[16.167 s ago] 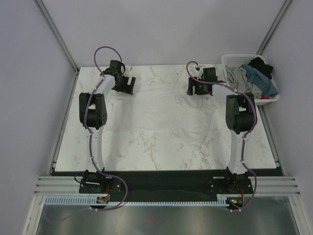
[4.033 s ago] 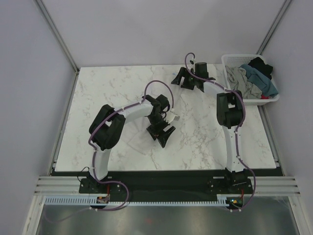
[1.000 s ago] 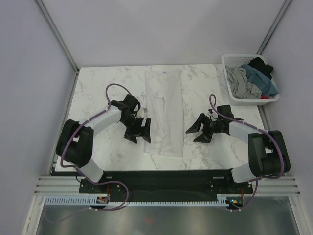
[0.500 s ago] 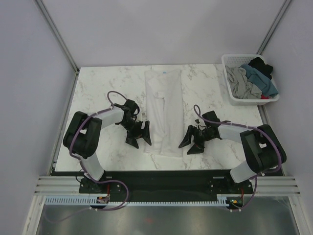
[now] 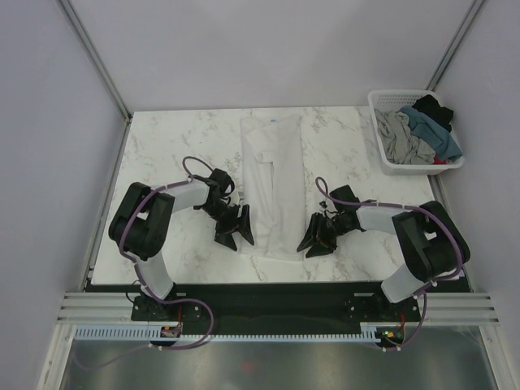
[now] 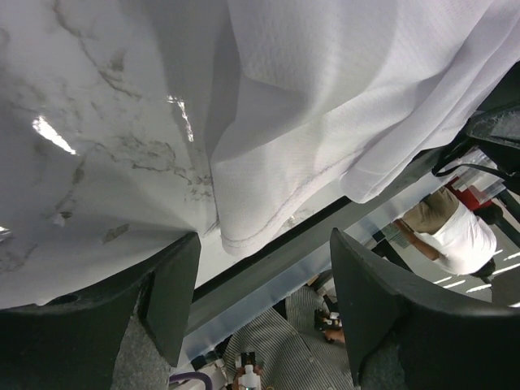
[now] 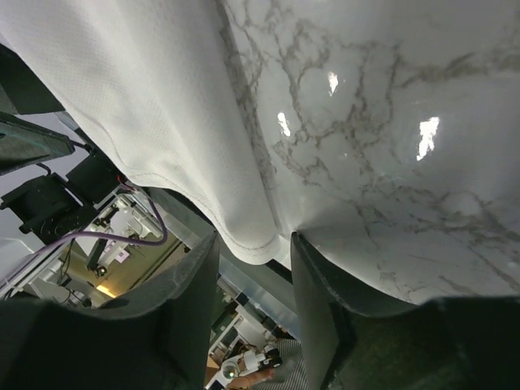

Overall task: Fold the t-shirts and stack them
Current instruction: Fold the tshirt

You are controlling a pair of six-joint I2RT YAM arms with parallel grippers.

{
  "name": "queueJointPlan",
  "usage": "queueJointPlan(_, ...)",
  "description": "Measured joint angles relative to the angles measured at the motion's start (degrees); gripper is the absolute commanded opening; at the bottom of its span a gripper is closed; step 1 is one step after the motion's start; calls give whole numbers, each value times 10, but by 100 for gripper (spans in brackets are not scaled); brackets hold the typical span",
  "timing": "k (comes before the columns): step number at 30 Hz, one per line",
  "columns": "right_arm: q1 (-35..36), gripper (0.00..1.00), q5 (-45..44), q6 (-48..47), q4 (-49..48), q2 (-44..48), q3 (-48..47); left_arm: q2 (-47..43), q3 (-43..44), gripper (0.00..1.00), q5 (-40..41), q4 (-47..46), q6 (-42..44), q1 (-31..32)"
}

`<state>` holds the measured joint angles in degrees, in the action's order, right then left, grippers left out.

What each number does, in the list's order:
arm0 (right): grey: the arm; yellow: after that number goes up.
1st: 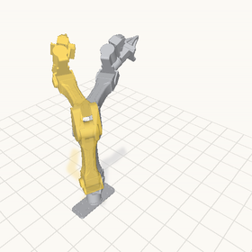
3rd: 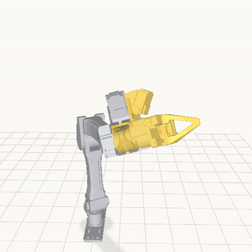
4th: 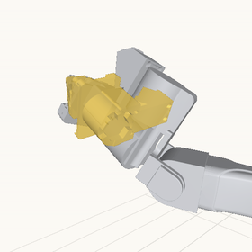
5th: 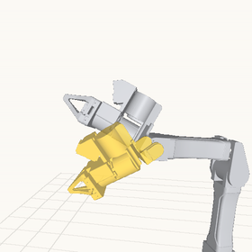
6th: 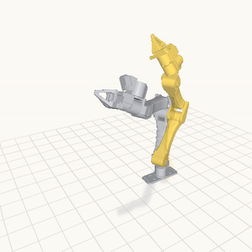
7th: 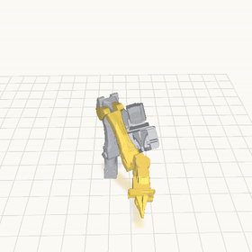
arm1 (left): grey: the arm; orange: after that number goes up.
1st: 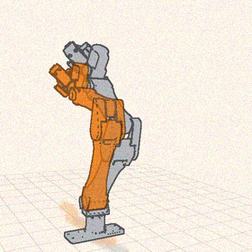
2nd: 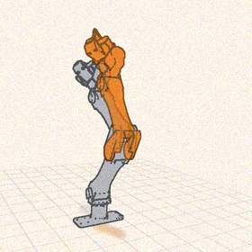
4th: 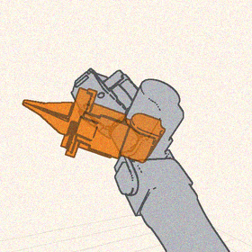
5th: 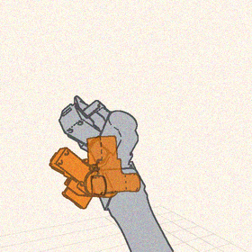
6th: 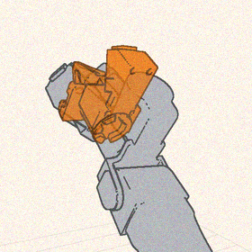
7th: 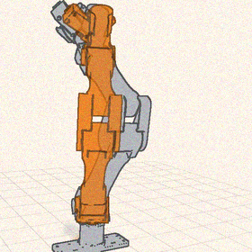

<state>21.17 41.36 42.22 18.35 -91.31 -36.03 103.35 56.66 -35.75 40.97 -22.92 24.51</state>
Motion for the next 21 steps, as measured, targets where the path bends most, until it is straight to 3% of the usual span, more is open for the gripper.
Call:
queueJointPlan(5, 8, 41, -1, 1, -2, -7, 0, 0, -7, 71, -9, -6, -5, 11)
queueJointPlan(14, 25, 38, 0, 7, -17, -14, 0, 1, -14, 56, -7, -16, -7, 23)
queueJointPlan(19, 26, 23, 0, 7, -24, -21, 0, 3, -14, 44, -2, -27, -7, 24)
queueJointPlan(20, 26, 20, -1, 8, -27, -24, 0, 5, -14, 35, -2, -29, -7, 24)
queueJointPlan(21, 26, 15, -1, 9, -30, -26, 0, 5, -14, 32, -2, -30, -9, 24)
